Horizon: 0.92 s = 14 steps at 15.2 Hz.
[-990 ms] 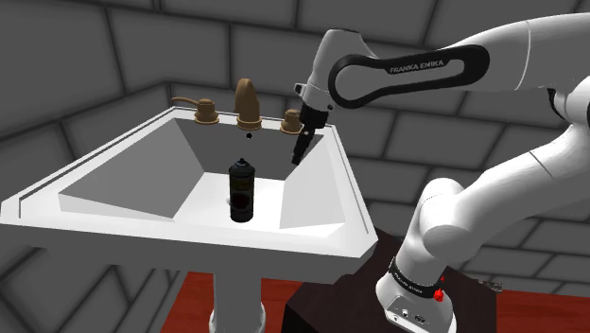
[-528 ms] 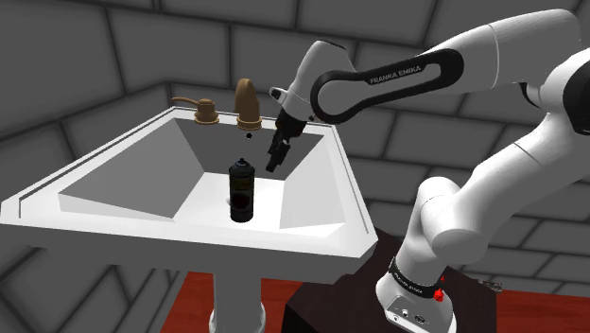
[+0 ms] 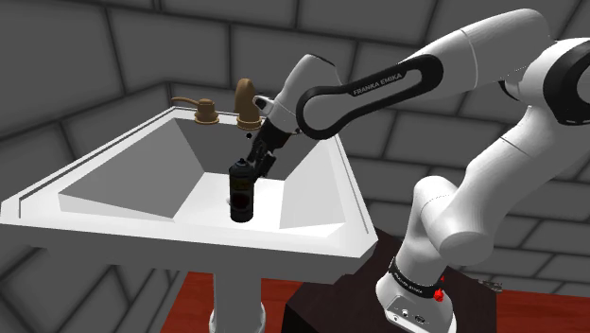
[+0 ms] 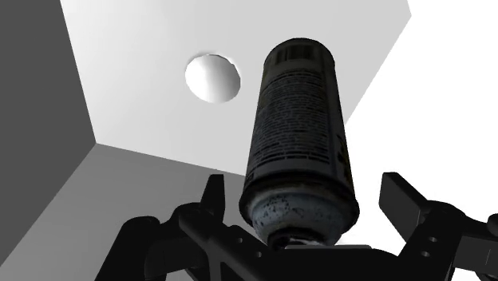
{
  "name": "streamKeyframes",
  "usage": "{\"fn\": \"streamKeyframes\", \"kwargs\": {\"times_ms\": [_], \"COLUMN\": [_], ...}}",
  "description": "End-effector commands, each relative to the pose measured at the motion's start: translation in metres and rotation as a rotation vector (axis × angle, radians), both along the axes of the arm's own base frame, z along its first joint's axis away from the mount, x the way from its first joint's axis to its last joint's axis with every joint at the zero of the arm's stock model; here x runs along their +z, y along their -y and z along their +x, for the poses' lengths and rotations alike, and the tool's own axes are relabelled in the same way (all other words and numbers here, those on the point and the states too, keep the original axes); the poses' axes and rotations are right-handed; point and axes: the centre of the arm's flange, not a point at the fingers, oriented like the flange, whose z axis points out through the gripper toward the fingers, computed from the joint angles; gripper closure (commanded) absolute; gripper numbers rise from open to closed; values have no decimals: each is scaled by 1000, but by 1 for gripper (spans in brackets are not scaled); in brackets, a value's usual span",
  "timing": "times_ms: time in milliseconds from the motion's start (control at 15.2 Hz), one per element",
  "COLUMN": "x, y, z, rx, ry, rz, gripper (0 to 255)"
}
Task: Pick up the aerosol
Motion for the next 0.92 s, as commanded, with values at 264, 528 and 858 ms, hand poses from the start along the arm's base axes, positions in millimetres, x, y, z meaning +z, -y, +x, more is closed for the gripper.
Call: {"fn": "streamKeyframes", "kwargs": {"times_ms": [264,528,858], "x": [-24,-24,-24], "y": [1,1,1], "z": [0,0,0], "rx": [2,2,2], "ry": [2,2,2], "rz": [0,0,0], "gripper": [0,255,255]}}
